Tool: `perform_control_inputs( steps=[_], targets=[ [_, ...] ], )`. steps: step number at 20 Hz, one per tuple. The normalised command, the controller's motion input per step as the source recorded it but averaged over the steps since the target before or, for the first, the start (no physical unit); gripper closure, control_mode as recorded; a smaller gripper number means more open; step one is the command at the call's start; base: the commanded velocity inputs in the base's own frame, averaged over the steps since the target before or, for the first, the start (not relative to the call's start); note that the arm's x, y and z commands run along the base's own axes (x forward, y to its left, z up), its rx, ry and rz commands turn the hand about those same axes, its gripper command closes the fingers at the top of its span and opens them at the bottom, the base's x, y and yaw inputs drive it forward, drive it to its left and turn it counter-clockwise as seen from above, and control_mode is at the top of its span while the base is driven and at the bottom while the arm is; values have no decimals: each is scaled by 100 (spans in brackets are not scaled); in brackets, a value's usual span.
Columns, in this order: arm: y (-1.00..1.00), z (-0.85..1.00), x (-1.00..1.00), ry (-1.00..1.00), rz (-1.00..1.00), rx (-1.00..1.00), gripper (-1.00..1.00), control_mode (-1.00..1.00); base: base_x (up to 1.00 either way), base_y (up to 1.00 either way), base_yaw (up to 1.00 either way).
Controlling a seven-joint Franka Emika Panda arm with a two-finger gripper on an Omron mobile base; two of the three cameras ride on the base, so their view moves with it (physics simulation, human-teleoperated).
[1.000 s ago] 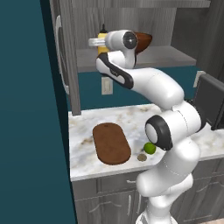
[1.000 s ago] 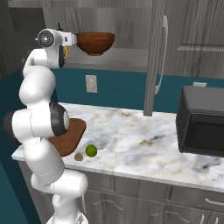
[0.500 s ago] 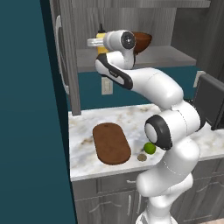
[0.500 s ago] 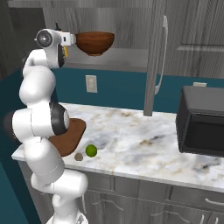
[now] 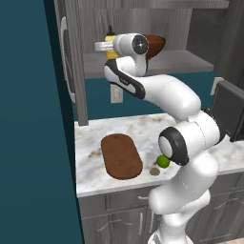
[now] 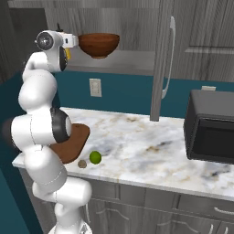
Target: Open the cabinet. Place the bowl and condiment on the counter. Then place the lime and garlic on the cutting board.
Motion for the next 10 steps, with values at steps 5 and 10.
perform_control_inputs(
  steps=[5, 10],
  targets=[
    [3, 0, -40, 0, -3, 0, 100, -100, 0, 0, 0],
    [-2, 1, -50, 0, -1, 0, 100, -100, 0, 0, 0]
  ],
)
